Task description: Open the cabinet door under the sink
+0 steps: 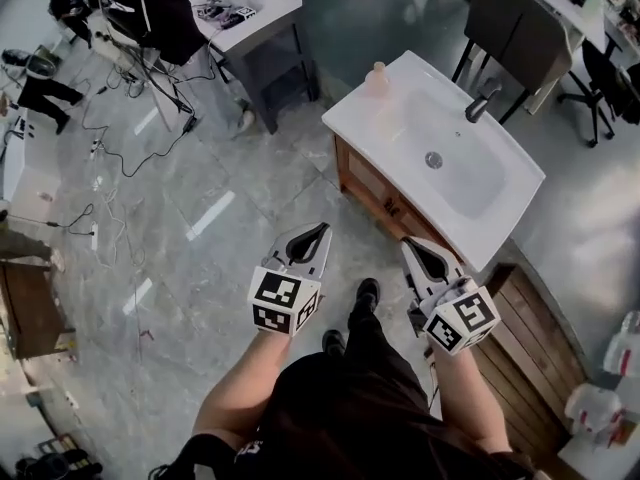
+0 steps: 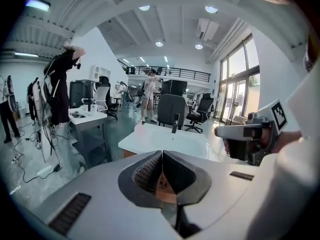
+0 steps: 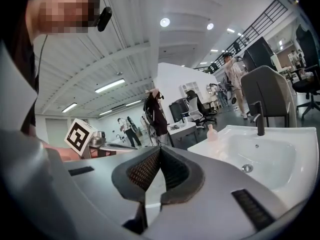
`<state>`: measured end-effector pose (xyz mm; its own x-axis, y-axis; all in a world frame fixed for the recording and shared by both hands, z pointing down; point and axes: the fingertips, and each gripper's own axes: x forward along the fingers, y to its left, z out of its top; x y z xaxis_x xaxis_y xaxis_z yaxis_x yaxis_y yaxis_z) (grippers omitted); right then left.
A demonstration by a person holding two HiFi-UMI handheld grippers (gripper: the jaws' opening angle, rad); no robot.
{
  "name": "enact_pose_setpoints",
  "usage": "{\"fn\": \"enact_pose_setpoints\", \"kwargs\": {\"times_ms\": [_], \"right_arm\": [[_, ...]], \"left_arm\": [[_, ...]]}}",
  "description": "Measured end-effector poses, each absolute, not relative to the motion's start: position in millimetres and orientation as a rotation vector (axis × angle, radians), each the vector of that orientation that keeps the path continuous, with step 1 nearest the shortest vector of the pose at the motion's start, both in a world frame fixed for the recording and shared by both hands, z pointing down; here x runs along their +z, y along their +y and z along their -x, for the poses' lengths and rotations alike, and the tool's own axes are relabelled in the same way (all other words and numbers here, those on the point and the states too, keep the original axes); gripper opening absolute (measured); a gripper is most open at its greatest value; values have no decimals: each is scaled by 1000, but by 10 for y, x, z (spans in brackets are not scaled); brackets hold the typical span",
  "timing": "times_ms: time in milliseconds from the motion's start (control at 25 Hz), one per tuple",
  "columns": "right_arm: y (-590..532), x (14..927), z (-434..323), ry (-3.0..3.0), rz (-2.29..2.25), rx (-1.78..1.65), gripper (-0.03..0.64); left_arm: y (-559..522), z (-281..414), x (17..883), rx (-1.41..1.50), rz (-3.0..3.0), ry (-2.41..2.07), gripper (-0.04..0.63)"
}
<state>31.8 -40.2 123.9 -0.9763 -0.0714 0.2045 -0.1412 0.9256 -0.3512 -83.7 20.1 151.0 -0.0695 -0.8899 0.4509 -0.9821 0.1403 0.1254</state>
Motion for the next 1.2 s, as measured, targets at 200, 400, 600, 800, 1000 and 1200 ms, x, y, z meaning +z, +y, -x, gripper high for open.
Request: {"fn": "enact_pose_setpoints", "kwargs": {"times_ms": [200, 400, 600, 800, 1000, 1200], "right_arm": [[-902, 1530, -188, -2866, -194, 636, 14], [-983, 1768, -153, -2820, -210, 660, 14], [-923, 1913, -40, -2780, -331, 655, 14], [-626, 2003, 175, -2747, -502, 626, 14], [-286, 2266, 332, -2699, -725, 693, 14], [-31, 2486, 465, -2629, -815, 755, 15]], "left_arm": [[-339, 755, 1792, 342, -1816, -1908, 20], [-563, 720, 1977, 371, -1852, -1844, 20], [-581, 856, 2160, 361, -1929, -1759, 20], [-494, 1075, 2354, 344, -2043, -1647, 20], [-298, 1333, 2531, 405, -2155, -1556, 20], [-197, 1476, 2909, 386, -2106, -1489, 20]]}}
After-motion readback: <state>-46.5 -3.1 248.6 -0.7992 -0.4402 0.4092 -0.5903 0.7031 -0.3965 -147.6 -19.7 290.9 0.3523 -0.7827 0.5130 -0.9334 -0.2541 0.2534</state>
